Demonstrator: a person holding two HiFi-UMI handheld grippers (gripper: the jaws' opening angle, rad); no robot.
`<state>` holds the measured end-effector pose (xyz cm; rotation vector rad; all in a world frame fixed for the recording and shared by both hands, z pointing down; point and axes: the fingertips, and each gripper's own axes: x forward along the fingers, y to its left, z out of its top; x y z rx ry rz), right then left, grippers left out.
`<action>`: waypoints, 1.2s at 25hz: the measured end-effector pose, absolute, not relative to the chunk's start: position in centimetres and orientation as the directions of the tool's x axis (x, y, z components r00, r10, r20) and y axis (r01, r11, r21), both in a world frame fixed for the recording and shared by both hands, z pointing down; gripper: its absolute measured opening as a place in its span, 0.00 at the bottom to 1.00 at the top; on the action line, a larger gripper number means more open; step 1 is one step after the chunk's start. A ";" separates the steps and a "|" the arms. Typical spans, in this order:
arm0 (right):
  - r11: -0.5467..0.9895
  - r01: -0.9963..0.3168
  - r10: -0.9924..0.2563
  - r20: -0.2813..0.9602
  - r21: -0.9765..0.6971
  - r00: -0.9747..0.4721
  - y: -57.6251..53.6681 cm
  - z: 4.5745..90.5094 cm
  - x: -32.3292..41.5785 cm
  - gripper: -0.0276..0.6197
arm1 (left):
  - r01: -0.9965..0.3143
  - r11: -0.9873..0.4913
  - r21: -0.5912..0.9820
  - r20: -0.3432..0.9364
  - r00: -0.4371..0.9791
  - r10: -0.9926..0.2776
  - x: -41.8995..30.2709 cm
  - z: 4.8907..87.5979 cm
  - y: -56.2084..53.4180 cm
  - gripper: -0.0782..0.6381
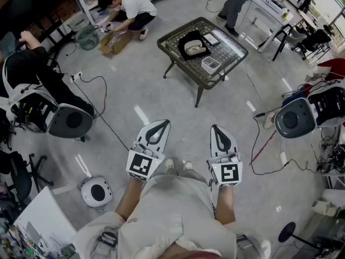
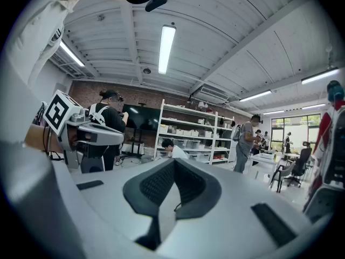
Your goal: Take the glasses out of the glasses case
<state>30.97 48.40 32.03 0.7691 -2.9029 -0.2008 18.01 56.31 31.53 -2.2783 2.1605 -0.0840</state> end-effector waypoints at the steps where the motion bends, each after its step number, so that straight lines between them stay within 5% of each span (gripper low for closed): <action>1: 0.860 -0.485 -0.503 0.093 0.160 -0.860 48.4 31.9 31.1 0.05 | -0.998 -0.056 -0.038 0.047 0.054 -0.997 18.1 31.5 56.3 0.13; 30: 0.923 -0.370 -0.378 0.072 0.104 -0.923 28.5 31.5 23.6 0.05 | -0.997 0.057 -0.056 0.128 -0.064 -0.990 13.0 32.3 37.2 0.13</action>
